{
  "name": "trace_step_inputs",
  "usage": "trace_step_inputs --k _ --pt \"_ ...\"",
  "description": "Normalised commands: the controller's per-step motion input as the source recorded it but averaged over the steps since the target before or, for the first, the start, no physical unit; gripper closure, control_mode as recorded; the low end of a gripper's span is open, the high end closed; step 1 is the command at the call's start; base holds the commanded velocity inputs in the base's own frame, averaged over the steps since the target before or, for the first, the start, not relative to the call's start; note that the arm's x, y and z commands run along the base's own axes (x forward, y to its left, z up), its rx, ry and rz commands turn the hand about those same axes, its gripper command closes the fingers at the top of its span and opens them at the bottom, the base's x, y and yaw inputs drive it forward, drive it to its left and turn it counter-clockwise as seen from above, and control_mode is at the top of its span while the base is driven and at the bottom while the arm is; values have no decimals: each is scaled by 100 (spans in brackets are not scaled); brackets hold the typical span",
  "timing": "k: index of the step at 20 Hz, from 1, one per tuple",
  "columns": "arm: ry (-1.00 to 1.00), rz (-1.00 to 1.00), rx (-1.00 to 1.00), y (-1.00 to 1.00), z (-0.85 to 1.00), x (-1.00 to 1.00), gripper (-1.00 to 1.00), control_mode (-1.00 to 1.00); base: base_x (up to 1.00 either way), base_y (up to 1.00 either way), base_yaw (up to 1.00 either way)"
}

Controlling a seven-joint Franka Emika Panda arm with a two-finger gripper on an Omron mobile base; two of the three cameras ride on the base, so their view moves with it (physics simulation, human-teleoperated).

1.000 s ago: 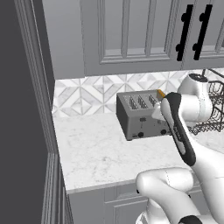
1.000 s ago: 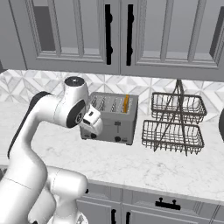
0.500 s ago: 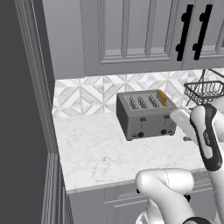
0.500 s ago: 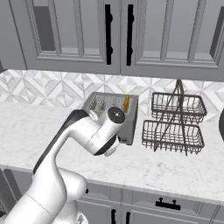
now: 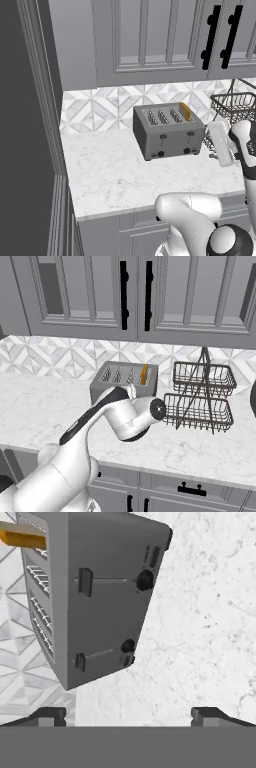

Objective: Start the toaster. Once the lever pops up, take the bread to the plate on the dining counter.

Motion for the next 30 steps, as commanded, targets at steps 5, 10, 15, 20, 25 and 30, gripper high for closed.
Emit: trace_step_inputs --k 5,10,15,20,25,30 --pt "0 -6 13 -34 -2 22 -100 -100 0 0 0" --pt "0 -2 2 -10 -4 21 -100 -100 0 0 0" --pt "-4 -2 0 14 -2 29 -100 -100 0 0 0" --pt "-3 -2 -3 22 -25 37 -100 -100 0 0 0" --pt "0 -2 -2 8 -31 26 -100 -100 0 0 0" --pt "-1 -6 0 0 -13 23 -100 -100 0 0 0"
